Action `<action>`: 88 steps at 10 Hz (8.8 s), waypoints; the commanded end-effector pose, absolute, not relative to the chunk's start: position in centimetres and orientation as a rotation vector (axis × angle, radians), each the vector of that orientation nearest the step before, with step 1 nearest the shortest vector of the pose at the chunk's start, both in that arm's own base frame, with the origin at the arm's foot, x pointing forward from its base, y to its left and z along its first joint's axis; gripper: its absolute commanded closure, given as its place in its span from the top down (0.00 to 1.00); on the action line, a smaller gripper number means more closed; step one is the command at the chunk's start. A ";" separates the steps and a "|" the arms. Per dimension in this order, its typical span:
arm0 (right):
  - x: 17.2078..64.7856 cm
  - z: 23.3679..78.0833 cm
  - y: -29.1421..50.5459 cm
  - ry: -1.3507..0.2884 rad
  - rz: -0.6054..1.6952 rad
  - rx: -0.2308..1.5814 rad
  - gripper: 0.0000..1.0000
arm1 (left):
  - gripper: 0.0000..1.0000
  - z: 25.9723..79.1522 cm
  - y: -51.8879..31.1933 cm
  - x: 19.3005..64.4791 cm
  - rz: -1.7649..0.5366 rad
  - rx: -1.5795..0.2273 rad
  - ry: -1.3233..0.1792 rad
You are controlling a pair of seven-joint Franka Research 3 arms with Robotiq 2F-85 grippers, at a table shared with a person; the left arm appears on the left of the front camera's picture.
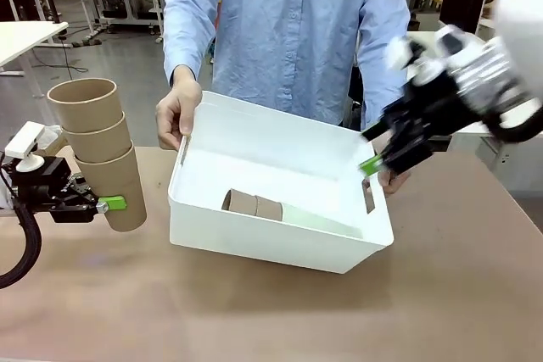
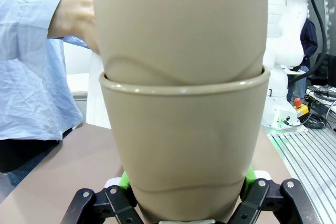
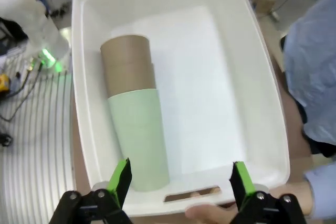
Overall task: Stack the cups and store them in the basket.
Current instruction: Place the stack of Reusable plastic cups into the Pantry Basket.
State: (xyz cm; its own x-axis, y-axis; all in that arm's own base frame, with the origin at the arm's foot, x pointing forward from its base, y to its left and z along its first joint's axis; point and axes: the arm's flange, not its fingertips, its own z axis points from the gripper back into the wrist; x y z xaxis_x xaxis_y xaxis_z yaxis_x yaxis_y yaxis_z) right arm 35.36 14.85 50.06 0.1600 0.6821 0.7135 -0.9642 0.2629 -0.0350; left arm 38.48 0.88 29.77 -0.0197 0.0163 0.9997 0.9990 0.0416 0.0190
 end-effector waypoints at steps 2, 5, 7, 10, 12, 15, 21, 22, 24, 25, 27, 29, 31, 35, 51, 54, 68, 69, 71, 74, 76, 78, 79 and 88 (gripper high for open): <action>32.4 53.2 5.9 -0.808 1.144 0.651 1.00 | 0.84 30.1 0.8 38.3 -1.189 -1.187 -1.268; 31.0 53.1 -0.9 -0.928 1.108 0.737 1.00 | 0.84 30.1 0.8 38.3 -1.189 -1.187 -1.268; 30.5 52.5 -2.9 -1.007 1.134 0.780 1.00 | 0.84 30.1 0.8 38.3 -1.189 -1.187 -1.268; 30.8 53.8 -3.0 -0.958 1.100 0.737 1.00 | 0.84 30.1 0.8 38.3 -1.189 -1.187 -1.268; 30.8 53.8 -3.0 -0.958 1.100 0.737 1.00 | 0.84 30.1 0.8 38.3 -1.189 -1.187 -1.268; 30.8 53.8 -3.0 -0.958 1.100 0.737 1.00 | 0.84 30.1 0.8 38.3 -1.189 -1.187 -1.268; 30.8 53.8 -3.0 -0.958 1.100 0.737 1.00 | 0.84 30.1 0.8 38.3 -1.189 -1.187 -1.268; 30.8 53.8 -3.0 -0.958 1.100 0.737 1.00 | 0.84 30.1 0.8 38.3 -1.189 -1.187 -1.268; 30.8 53.8 -3.0 -0.958 1.100 0.737 1.00 | 0.84 30.1 0.8 38.3 -1.189 -1.187 -1.268; 30.8 53.8 -3.0 -0.958 1.100 0.737 1.00 | 0.84 29.8 0.9 38.5 -1.185 -1.181 -1.255; 30.8 53.8 -3.0 -0.958 1.100 0.737 1.00 | 0.84 34.1 2.3 36.9 -1.160 -1.185 -1.300; 30.8 53.8 -3.0 -0.958 1.100 0.737 1.00 | 0.84 39.4 2.8 35.4 -1.106 -1.158 -1.263; 30.8 53.8 -3.0 -0.958 1.100 0.737 1.00 | 0.84 45.3 1.4 33.6 -1.155 -1.069 -1.215; 30.8 53.8 -3.0 -0.958 1.100 0.737 1.00 | 0.84 54.5 -5.4 32.5 -1.164 -0.886 -1.016; 30.8 53.8 -3.0 -0.958 1.100 0.737 1.00 | 0.84 47.1 -28.5 39.8 -1.415 -0.327 -0.549; 30.8 53.8 -3.0 -0.958 1.100 0.737 1.00 | 0.84 44.6 -29.6 40.5 -1.453 -0.292 -0.486; 30.8 53.8 -3.0 -0.958 1.100 0.737 1.00 | 1.00 45.2 -27.6 41.5 -1.503 -0.327 -0.484; 30.8 53.8 -3.0 -0.958 1.100 0.737 1.00 | 1.00 47.5 -25.8 40.8 -1.501 -0.379 -0.495; 30.8 53.8 -3.0 -0.958 1.100 0.737 1.00 | 1.00 52.6 -21.3 39.3 -1.478 -0.492 -0.537; 30.8 53.8 -3.0 -0.958 1.100 0.737 1.00 | 1.00 58.7 -10.8 38.2 -1.365 -0.689 -0.754; 30.8 53.8 -3.0 -0.958 1.100 0.737 1.00 | 1.00 60.1 -3.2 37.4 -1.302 -0.700 -0.867; 30.8 53.8 -3.0 -0.958 1.100 0.737 1.00 | 1.00 59.2 1.3 36.8 -1.282 -0.690 -0.902; 30.8 53.8 -3.0 -0.958 1.100 0.737 1.00 | 1.00 58.6 2.6 36.4 -1.290 -0.699 -0.905; 30.8 53.8 -3.0 -0.958 1.100 0.737 1.00 | 0.97 58.4 4.3 35.9 -1.296 -0.682 -0.888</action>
